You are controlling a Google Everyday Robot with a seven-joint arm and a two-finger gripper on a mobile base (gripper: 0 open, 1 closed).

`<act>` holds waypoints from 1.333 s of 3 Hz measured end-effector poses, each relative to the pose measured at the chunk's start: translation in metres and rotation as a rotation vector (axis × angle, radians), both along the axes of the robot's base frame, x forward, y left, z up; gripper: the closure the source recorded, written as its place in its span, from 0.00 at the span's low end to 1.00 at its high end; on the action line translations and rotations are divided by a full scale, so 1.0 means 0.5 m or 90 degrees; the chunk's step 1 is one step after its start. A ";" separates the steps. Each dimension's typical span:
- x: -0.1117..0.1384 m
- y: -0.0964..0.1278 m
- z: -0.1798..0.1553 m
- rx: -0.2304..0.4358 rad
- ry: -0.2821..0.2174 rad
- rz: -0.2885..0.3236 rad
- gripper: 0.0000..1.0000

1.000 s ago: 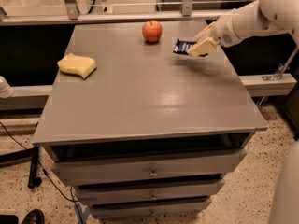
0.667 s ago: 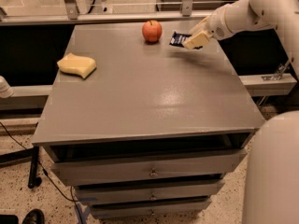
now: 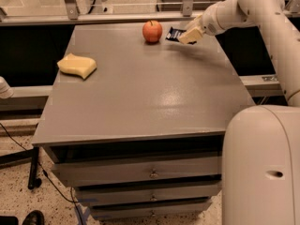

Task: Move rxbar blueberry near apple

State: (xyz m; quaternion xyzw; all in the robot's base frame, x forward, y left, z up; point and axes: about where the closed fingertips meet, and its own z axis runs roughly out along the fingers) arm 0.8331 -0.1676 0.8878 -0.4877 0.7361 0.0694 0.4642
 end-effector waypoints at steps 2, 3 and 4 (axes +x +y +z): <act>0.028 0.014 -0.016 0.000 0.010 -0.004 0.36; 0.034 0.025 -0.017 -0.001 0.012 0.003 0.13; 0.037 0.026 -0.025 -0.001 0.018 0.006 0.00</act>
Offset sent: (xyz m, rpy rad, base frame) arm 0.0271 0.0022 -0.0008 0.0045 0.0151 -0.0100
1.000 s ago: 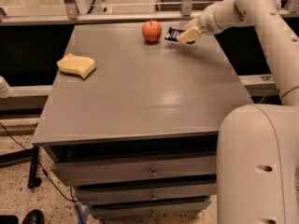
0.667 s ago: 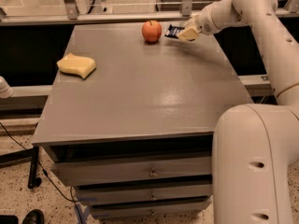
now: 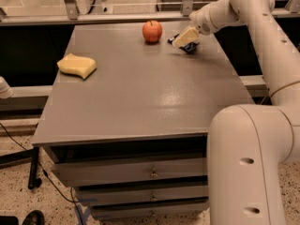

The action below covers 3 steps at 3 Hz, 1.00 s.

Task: Move rxbar blueberry near apple

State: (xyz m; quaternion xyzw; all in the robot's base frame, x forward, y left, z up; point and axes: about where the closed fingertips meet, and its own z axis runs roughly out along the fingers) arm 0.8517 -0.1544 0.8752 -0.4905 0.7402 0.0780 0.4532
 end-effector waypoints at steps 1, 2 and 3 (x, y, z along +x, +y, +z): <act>-0.003 -0.006 0.001 0.002 0.001 0.000 0.00; -0.027 -0.029 0.014 0.010 0.001 -0.001 0.00; -0.073 -0.062 0.027 0.025 0.004 -0.003 0.00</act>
Offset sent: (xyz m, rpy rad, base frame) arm -0.0485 -0.0334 0.0187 0.0342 -0.0094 -0.0138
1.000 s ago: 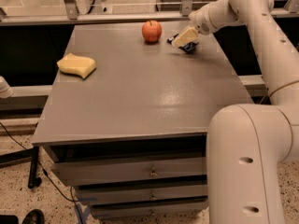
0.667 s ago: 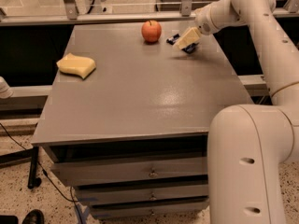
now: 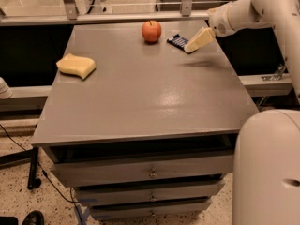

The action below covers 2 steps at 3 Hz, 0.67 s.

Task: Move rxbar blueberry near apple

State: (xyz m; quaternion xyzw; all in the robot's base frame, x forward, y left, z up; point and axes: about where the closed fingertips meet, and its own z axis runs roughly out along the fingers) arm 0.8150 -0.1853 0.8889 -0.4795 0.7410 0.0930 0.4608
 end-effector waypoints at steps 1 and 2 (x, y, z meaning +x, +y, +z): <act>-0.068 -0.033 0.012 0.031 -0.007 0.006 0.00; -0.153 -0.070 0.004 0.087 -0.022 0.018 0.00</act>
Offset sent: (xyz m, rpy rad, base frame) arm -0.1438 -0.0688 -0.0005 0.2574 -0.0776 0.0439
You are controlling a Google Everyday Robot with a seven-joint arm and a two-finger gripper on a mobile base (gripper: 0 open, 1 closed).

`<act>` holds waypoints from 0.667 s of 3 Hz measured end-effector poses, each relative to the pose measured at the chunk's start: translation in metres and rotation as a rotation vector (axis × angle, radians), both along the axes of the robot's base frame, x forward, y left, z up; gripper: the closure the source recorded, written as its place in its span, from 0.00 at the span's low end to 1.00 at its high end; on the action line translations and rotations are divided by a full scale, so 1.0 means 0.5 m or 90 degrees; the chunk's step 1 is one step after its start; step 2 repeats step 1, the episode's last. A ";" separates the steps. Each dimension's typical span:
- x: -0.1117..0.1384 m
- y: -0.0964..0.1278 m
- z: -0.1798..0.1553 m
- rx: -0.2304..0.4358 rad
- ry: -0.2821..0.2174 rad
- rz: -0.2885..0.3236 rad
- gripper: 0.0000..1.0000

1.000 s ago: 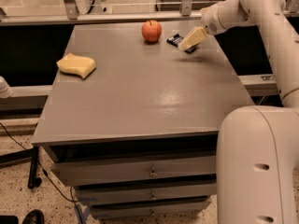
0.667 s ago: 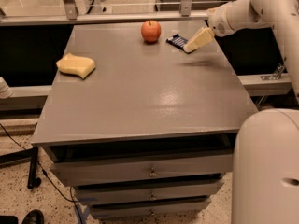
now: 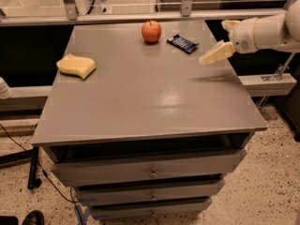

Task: Move rxbar blueberry near apple

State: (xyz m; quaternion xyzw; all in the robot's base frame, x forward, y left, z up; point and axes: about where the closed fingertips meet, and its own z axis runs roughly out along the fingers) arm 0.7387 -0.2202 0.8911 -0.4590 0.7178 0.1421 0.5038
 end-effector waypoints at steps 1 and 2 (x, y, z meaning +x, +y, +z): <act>-0.015 -0.014 -0.014 0.007 0.006 -0.001 0.00; -0.015 -0.014 -0.014 0.007 0.006 -0.001 0.00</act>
Offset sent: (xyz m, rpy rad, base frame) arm 0.0000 0.0000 0.0000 0.0000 0.0000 0.0000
